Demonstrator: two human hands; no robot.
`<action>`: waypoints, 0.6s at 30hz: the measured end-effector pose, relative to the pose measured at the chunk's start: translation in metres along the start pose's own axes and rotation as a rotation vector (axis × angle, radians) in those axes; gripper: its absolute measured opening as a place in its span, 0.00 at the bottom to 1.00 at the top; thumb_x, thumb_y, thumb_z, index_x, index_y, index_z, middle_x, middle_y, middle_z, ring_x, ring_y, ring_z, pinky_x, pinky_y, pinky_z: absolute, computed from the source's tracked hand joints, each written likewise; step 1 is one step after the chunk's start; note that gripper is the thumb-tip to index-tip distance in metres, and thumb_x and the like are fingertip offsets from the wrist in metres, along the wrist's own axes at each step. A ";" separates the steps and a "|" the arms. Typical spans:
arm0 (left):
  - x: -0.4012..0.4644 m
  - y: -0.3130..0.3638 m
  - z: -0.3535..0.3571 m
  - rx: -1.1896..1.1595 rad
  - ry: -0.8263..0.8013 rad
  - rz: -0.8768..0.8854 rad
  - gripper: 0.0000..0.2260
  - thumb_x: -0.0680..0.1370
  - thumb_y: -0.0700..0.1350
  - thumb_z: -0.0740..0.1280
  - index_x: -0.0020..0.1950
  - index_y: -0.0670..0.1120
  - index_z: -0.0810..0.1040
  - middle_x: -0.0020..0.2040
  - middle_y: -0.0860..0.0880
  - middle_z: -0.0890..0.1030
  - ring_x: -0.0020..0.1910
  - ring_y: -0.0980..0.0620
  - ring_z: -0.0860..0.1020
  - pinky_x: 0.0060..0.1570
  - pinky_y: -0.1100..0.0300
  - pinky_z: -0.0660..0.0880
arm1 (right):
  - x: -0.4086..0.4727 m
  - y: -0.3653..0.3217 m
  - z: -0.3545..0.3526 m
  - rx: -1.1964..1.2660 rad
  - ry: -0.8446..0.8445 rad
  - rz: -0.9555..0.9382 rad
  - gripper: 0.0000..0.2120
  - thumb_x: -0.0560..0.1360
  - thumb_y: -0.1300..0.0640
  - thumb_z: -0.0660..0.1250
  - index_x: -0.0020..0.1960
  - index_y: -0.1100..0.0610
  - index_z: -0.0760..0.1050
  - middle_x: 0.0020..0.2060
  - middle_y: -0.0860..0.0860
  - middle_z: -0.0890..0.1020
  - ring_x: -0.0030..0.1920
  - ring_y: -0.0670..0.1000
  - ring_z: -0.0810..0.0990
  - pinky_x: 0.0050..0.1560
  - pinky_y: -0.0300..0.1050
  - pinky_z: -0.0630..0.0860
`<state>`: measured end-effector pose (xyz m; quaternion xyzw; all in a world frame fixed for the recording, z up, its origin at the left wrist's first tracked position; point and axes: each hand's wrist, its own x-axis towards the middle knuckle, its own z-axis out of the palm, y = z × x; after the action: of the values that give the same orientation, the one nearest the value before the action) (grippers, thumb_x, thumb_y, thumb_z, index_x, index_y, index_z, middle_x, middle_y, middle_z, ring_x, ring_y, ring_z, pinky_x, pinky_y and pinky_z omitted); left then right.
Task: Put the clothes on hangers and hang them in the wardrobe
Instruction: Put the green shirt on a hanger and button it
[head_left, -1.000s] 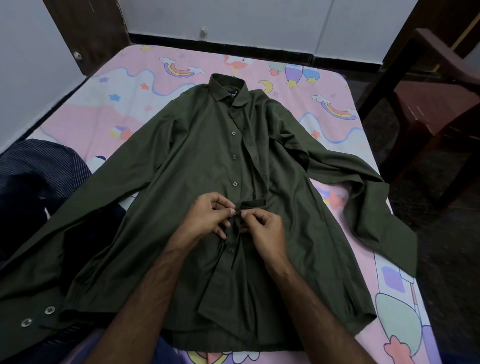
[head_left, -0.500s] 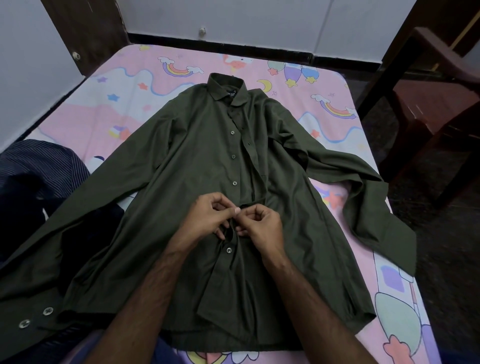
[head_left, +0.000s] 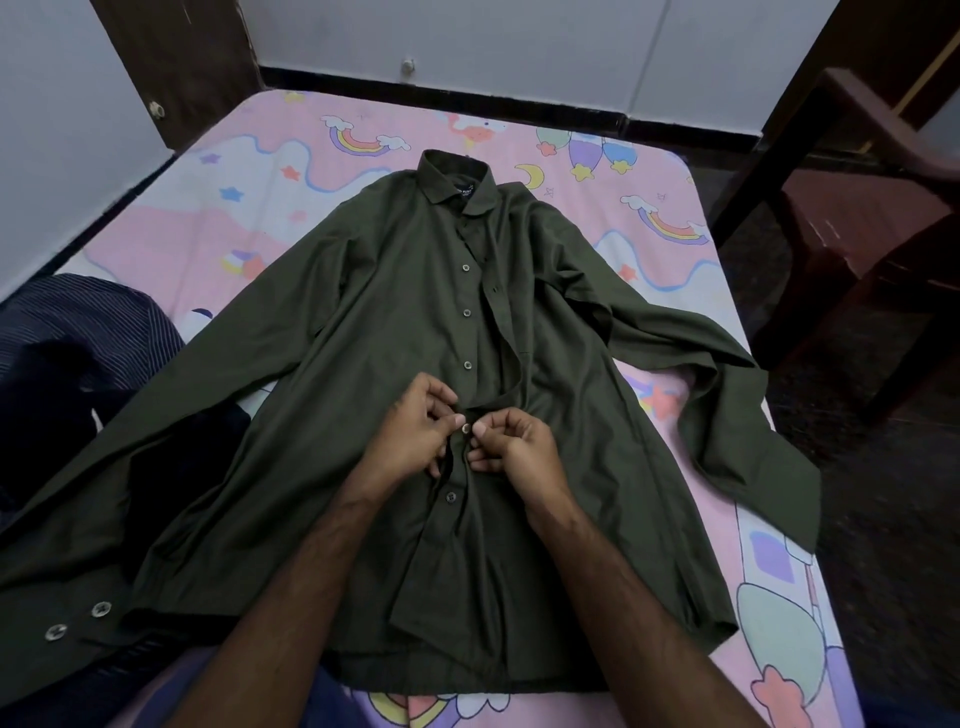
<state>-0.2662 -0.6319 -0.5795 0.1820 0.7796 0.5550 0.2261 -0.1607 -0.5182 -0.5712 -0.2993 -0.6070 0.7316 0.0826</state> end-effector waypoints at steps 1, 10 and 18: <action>-0.001 -0.002 0.000 0.067 0.028 0.032 0.10 0.77 0.35 0.70 0.52 0.43 0.71 0.37 0.45 0.77 0.21 0.55 0.73 0.16 0.62 0.69 | -0.001 -0.002 -0.002 0.018 -0.018 0.017 0.04 0.80 0.66 0.66 0.46 0.62 0.76 0.35 0.55 0.81 0.32 0.47 0.81 0.37 0.39 0.81; -0.029 -0.011 -0.022 0.434 0.086 0.147 0.09 0.73 0.41 0.75 0.48 0.45 0.76 0.34 0.49 0.80 0.32 0.61 0.74 0.35 0.67 0.67 | -0.045 0.007 -0.064 -0.747 -0.164 -0.385 0.09 0.76 0.65 0.71 0.55 0.58 0.79 0.46 0.50 0.79 0.41 0.44 0.80 0.47 0.37 0.77; -0.095 0.015 -0.038 0.868 -0.308 0.166 0.08 0.82 0.51 0.64 0.45 0.49 0.73 0.44 0.50 0.77 0.47 0.50 0.76 0.48 0.54 0.70 | -0.109 0.003 -0.155 -1.326 -0.140 -0.428 0.33 0.69 0.28 0.63 0.65 0.48 0.76 0.55 0.49 0.70 0.55 0.52 0.71 0.59 0.49 0.71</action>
<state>-0.2081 -0.7076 -0.5403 0.4017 0.8799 0.1601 0.1969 0.0117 -0.4414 -0.5499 -0.1125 -0.9748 0.1922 -0.0147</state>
